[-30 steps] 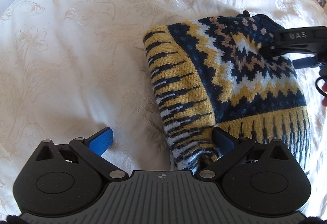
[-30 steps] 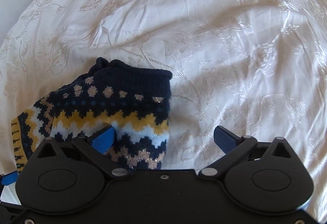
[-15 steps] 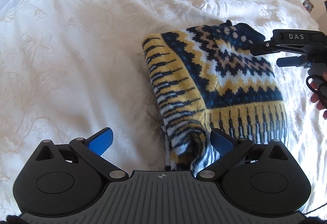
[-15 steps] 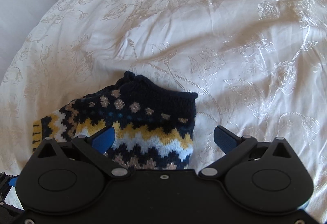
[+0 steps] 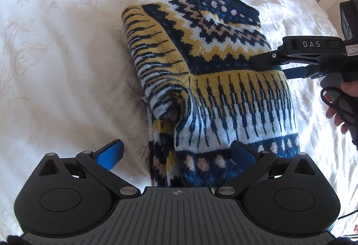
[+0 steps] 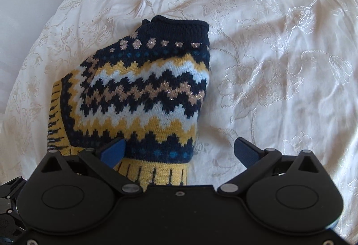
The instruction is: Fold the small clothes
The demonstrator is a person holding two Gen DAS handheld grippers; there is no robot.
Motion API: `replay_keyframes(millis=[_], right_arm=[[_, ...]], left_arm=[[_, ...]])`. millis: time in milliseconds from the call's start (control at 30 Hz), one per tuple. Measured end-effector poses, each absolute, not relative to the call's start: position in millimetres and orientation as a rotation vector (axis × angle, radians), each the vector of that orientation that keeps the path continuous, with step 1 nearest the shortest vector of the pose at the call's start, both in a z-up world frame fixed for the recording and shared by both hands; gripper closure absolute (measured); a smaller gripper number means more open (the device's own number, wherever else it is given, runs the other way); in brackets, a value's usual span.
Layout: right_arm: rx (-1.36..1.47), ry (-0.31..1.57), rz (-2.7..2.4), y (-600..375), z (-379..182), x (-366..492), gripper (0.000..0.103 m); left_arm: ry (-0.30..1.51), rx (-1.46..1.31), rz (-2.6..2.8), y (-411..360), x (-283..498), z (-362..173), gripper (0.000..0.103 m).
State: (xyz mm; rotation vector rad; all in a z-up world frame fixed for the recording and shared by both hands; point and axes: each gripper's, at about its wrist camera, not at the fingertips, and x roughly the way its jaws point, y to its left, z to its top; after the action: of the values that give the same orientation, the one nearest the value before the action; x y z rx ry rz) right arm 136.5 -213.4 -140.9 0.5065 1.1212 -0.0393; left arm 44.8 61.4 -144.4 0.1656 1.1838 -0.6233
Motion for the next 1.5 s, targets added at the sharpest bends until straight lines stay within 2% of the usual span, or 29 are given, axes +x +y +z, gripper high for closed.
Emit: replay_keyframes(millis=[400,600,767,800,833,867,900,933,967,1000,1067,1133,1333,1500], right_arm=[[0.593,1.11,0.054,-206,-165,190,0.0],[0.639,1.09,0.097,-206,-169,180,0.0],[0.631,1.13,0.14,-206,-170,173,0.0],[0.635,1.134,0.141,-206,-169,172,0.0],[0.641,1.139,0.14,-206,-169,172,0.0],[0.649,1.143,0.138,-206,-169,173,0.0],[0.662,1.147,0.14,-206,-169,172,0.0],[0.667,1.149,0.137,-207,-167,170,0.008],[0.661,1.153,0.129,-206,-165,170,0.023],[0.653,1.155,0.123,-206,-162,169,0.028],[0.636,1.156,0.109,-206,-154,167,0.044],[0.646,1.142,0.088,-208,-144,160,0.052],[0.639,1.127,0.057,-206,-115,110,0.055],[0.652,1.16,0.06,-199,-107,40,0.055]], left_arm=[[1.237,0.151,-0.633,37,72,-170,0.0],[1.319,0.014,-0.588,53,59,-171,0.0],[1.349,0.034,-0.606,51,54,-174,0.001],[1.356,0.025,-0.623,49,56,-174,0.004],[1.358,0.018,-0.646,47,59,-173,0.019],[1.361,0.025,-0.658,45,63,-171,0.029],[1.366,0.03,-0.661,44,65,-169,0.047],[1.374,0.013,-0.672,43,68,-167,0.069],[1.385,-0.018,-0.692,42,71,-165,0.076],[1.39,-0.028,-0.697,42,71,-163,0.08],[1.371,0.016,-0.717,39,69,-154,0.083],[1.349,0.026,-0.74,39,61,-144,0.084],[1.338,-0.012,-0.805,44,19,-113,0.084],[1.359,-0.006,-0.835,52,8,-108,0.084]])
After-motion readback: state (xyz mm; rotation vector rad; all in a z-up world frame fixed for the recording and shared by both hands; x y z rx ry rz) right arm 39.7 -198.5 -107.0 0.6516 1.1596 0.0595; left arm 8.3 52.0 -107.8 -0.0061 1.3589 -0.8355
